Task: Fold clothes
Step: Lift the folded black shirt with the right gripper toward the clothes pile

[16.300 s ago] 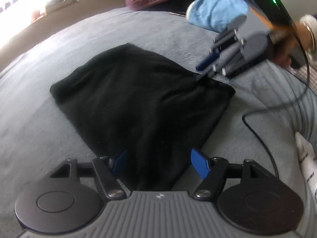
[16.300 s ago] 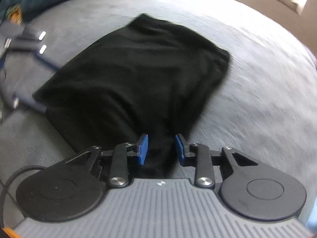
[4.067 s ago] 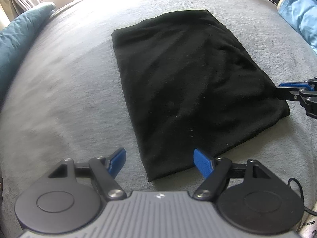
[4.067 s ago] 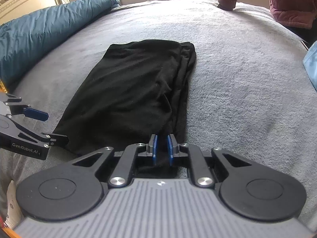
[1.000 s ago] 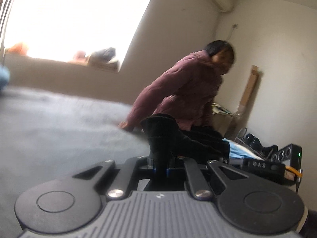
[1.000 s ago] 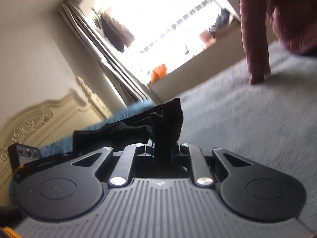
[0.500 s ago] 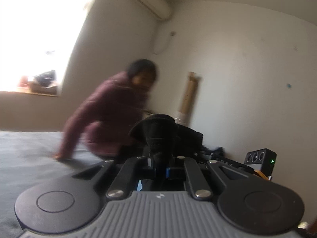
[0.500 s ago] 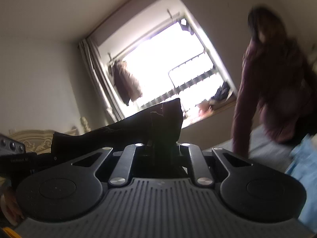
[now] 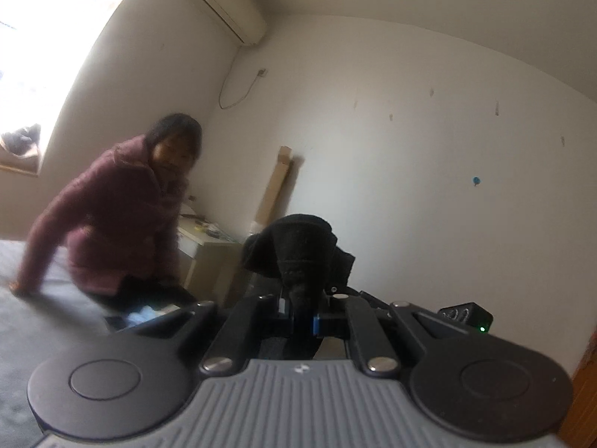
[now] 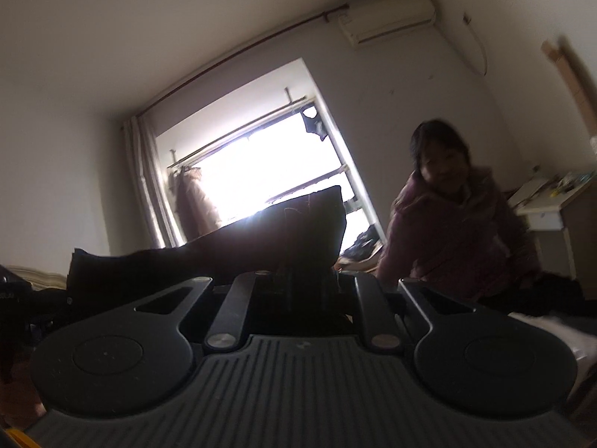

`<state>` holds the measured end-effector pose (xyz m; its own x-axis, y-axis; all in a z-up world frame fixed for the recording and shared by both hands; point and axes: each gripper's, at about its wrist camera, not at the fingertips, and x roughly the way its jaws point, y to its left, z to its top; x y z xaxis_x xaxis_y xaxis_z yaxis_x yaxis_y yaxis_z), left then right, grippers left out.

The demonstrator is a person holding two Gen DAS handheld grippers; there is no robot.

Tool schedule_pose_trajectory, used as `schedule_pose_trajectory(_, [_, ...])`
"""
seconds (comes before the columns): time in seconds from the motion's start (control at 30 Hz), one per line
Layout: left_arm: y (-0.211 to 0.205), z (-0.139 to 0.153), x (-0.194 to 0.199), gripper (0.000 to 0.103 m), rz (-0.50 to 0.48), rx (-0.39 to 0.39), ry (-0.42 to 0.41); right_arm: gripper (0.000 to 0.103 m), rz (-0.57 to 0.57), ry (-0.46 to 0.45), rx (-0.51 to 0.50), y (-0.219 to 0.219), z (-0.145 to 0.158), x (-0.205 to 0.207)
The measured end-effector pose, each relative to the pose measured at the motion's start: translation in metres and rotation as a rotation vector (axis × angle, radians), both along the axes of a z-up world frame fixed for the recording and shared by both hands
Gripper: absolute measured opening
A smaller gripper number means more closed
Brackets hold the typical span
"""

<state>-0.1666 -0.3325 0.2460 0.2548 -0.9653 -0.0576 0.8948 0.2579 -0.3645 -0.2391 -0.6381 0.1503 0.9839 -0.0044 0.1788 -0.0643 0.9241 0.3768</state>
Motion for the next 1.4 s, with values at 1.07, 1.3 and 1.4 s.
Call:
schedule_pose_trajectory(1.07, [-0.171,-0.252,0.041,0.008,-0.355,-0.018,0.813,0.011,-0.414,0.488,-0.271,-0.125,-0.068,-0.088])
schedule_pose_trajectory(1.3, [-0.178,-0.349,0.119,0.008,-0.155,0.082,0.903,0.011,-0.233,0.776,-0.182,-0.185,-0.186,0.052])
schedule_pose_trajectory(1.4, [-0.182,-0.364,0.132,0.008,-0.144,0.077,0.910,0.011,-0.187,0.782,-0.167,-0.188,-0.200,0.073])
